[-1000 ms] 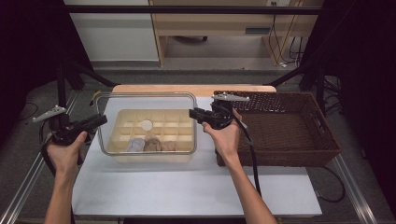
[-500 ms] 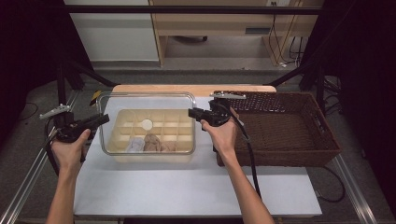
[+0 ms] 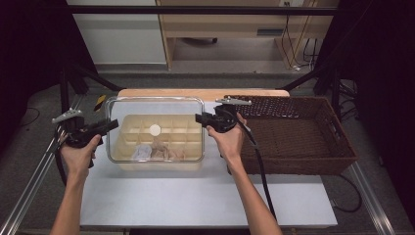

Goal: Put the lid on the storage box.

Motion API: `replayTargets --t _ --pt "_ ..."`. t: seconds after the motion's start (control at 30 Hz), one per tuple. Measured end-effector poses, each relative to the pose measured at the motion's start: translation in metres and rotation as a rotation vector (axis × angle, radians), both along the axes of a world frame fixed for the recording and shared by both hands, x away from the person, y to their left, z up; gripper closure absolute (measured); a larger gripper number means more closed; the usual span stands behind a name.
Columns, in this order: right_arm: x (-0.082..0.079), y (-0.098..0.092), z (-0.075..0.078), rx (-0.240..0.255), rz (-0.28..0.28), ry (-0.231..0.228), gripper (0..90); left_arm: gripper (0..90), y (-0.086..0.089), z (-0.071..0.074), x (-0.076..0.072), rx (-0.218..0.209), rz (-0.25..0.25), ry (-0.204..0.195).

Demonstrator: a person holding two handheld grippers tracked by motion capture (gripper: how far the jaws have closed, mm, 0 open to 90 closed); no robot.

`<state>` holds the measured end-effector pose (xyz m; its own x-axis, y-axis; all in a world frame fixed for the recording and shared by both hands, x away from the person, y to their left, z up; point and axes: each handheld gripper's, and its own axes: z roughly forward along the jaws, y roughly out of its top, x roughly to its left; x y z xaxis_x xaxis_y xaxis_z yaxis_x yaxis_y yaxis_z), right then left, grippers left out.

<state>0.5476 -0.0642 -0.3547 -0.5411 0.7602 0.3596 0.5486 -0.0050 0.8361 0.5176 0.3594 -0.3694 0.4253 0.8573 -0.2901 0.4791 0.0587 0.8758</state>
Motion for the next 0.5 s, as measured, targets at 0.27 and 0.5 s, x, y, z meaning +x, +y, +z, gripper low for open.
replayTargets --t 0.27,0.5 --pt "0.009 0.008 -0.011 -0.038 -0.031 0.0 58.9 54.1 -0.002 -0.006 0.008 0.023 0.002 0.012" --pt "0.017 0.013 -0.02 -0.054 -0.055 0.021 54.0 51.7 -0.004 -0.011 0.015 0.037 0.002 0.031"
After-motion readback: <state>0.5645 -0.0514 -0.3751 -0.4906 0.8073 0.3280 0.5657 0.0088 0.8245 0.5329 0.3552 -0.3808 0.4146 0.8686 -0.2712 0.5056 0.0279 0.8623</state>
